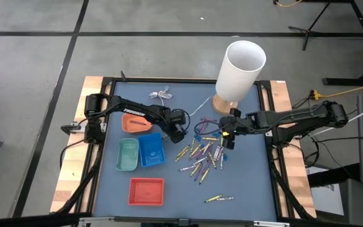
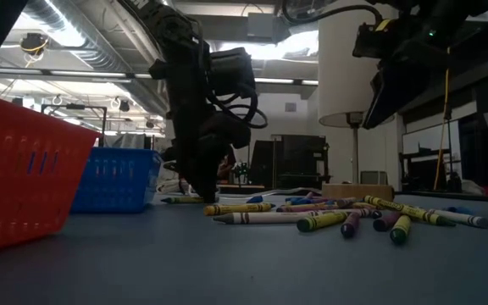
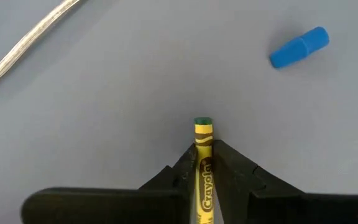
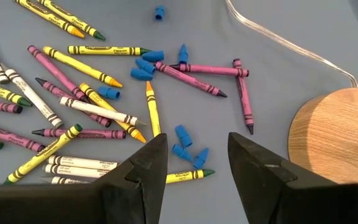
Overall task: Sort crayons
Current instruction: Put the green crayon into the blue green bin
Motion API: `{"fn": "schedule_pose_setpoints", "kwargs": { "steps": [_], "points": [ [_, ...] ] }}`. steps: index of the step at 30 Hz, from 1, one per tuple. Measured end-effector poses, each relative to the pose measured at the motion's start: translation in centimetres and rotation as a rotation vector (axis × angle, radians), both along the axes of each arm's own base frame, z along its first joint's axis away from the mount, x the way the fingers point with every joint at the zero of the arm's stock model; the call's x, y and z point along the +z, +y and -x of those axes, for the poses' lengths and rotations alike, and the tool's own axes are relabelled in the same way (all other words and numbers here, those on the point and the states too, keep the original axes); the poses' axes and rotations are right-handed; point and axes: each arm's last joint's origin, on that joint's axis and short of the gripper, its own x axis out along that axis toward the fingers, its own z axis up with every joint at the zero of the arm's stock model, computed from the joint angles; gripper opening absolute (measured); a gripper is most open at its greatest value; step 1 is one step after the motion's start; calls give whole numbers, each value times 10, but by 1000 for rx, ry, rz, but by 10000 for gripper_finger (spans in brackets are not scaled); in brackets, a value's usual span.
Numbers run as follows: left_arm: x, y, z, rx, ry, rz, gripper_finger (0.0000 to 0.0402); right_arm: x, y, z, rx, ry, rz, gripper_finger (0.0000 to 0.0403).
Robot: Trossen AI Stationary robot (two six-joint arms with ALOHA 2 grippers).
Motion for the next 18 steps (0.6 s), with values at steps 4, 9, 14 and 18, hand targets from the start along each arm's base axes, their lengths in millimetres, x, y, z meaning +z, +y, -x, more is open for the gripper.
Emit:
{"fn": "schedule_pose_setpoints", "kwargs": {
  "steps": [4, 9, 14, 18],
  "points": [
    [0, 0, 0, 0, 1, 0, 25, 0, 0, 0, 0, 0, 0, 168],
    [5, 0, 1, -1, -7, -4, 10, 0, 0, 0, 0, 0, 0, 168],
    [15, 0, 0, -8, -29, -12, 6, 0, 0, 0, 0, 0, 0, 168],
    [37, 2, -6, -37, -80, -31, 6, 0, 0, 0, 1, 0, 0, 168]
  ]
}}
